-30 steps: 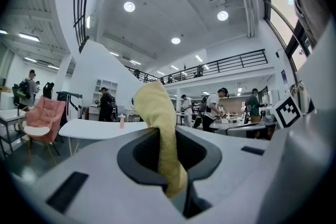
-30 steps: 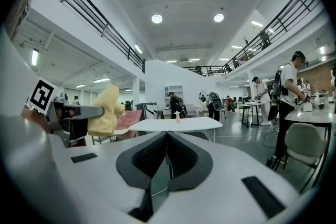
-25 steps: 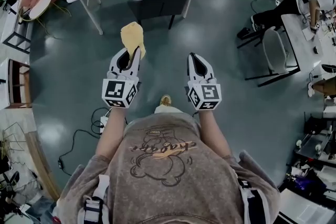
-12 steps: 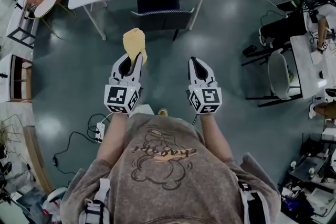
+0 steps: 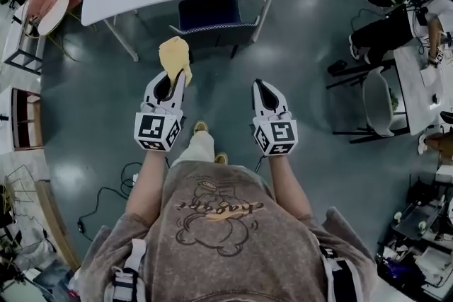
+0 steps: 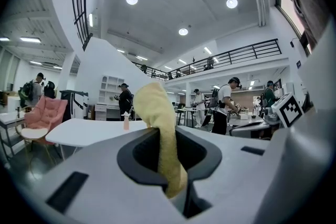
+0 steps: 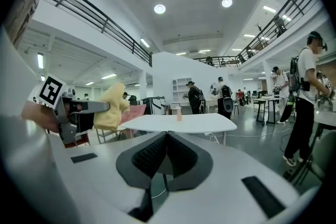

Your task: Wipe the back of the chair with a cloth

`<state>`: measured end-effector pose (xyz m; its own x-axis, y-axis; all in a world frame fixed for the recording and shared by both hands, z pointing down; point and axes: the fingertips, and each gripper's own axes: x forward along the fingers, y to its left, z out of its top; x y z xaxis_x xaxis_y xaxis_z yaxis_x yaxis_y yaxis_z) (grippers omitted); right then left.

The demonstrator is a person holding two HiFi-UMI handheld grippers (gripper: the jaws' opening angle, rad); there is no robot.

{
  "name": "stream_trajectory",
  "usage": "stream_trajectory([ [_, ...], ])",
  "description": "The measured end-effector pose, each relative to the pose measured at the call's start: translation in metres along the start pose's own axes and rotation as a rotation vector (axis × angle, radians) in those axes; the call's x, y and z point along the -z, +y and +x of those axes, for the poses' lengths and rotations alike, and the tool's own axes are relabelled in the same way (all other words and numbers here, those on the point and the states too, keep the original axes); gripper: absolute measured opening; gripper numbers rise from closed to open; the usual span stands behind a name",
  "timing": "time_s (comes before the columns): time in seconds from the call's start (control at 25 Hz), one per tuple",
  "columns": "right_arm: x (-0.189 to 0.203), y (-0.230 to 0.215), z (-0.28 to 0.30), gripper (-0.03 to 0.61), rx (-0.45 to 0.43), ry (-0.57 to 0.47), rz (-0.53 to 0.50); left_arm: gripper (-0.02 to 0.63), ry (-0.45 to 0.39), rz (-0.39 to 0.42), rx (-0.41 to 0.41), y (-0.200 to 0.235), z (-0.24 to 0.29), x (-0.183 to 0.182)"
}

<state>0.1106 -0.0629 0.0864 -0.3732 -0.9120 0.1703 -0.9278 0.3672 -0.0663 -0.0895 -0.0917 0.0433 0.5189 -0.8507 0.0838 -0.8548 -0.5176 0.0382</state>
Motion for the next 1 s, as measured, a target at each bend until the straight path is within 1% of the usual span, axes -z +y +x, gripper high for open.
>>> stream_trajectory([
  [0.16,0.011,-0.018,0.025,0.026,0.022,0.024,0.01,0.058,0.007,-0.004,0.021,0.012,0.029,0.01],
  [0.32,0.03,-0.02,0.055,0.026,0.014,0.016,0.013,0.058,0.007,-0.016,0.016,0.032,0.046,0.036],
  [0.4,0.044,-0.024,0.07,0.026,0.013,0.005,0.011,0.058,0.001,-0.004,0.014,0.038,0.056,0.053],
  [0.48,0.062,-0.028,0.088,0.026,0.012,-0.008,0.014,0.058,0.0,0.018,0.012,0.045,0.066,0.074],
  [0.68,0.112,-0.037,0.123,0.026,0.006,-0.041,0.033,0.058,-0.015,0.041,0.016,0.06,0.087,0.136],
  [0.84,0.158,-0.041,0.144,0.026,0.001,-0.049,0.026,0.058,-0.034,0.025,0.017,0.07,0.1,0.19],
  [1.0,0.208,-0.049,0.168,0.026,-0.015,-0.077,0.035,0.058,-0.059,0.042,0.01,0.076,0.113,0.238],
])
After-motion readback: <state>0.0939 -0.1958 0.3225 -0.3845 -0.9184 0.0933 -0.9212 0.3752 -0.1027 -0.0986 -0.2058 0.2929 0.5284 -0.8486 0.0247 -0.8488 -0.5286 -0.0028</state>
